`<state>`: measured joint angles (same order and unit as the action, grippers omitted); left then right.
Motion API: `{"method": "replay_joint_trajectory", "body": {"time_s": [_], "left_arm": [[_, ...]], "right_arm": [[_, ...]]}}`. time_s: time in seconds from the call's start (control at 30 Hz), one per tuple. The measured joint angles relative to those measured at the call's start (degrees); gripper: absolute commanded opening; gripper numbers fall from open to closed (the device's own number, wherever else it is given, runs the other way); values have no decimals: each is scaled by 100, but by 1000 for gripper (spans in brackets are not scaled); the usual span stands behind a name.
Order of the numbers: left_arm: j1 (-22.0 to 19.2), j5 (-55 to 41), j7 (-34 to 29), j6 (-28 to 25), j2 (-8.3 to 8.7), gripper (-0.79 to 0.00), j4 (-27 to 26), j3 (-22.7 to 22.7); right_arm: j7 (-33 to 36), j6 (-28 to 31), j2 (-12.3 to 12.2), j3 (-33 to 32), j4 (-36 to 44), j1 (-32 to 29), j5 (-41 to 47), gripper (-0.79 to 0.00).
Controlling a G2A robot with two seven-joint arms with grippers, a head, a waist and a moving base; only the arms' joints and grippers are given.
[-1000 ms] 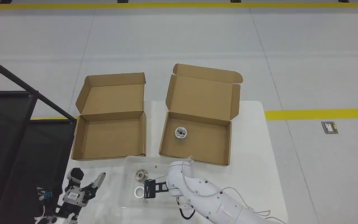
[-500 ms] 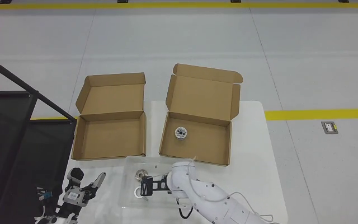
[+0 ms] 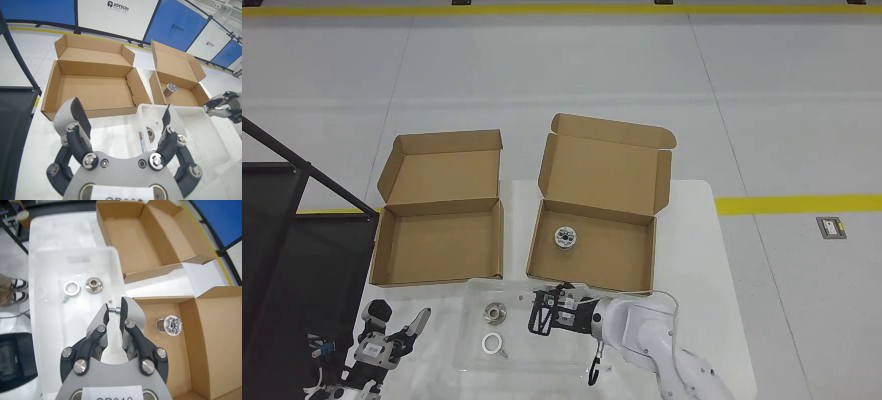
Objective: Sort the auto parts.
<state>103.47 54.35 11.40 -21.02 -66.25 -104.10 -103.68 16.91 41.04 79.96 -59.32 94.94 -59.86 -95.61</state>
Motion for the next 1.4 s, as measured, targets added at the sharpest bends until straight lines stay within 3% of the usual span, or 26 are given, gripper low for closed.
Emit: {"method": "replay_joint_trajectory", "body": {"time_s": [0.07, 0.37, 0.57, 0.63, 0.73, 0.83, 1.1, 1.13, 1.17, 1.4], "left_arm": [[0, 0, 0, 0, 0, 0, 0, 0], [0, 0, 0, 0, 0, 0, 0, 0], [0, 0, 0, 0, 0, 0, 0, 0], [0, 0, 0, 0, 0, 0, 0, 0], [0, 0, 0, 0, 0, 0, 0, 0], [0, 0, 0, 0, 0, 0, 0, 0], [0, 0, 0, 0, 0, 0, 0, 0], [0, 0, 0, 0, 0, 0, 0, 0], [0, 0, 0, 0, 0, 0, 0, 0], [0, 0, 0, 0, 0, 0, 0, 0]], "right_arm": [[-237, -6, -7, -35, 3, -16, -13, -785], [-113, -121, -4, -19, 43, -49, 1, -785], [-1434, -463, -80, -534, 46, -269, 440, -785], [-1576, -994, -87, -752, -65, -370, 337, -785], [-807, -1752, -37, -665, -256, -234, 338, -785], [157, -1985, 20, -622, -729, 120, 567, -785], [1357, -1889, 101, -675, -2411, 1135, 1294, -785], [1424, -1954, 117, -636, -2575, 1232, 1311, -770], [1456, -1996, 129, -608, -2678, 1295, 1328, -613], [1470, -2079, 175, -504, -3177, 1584, 1459, -394]]}}
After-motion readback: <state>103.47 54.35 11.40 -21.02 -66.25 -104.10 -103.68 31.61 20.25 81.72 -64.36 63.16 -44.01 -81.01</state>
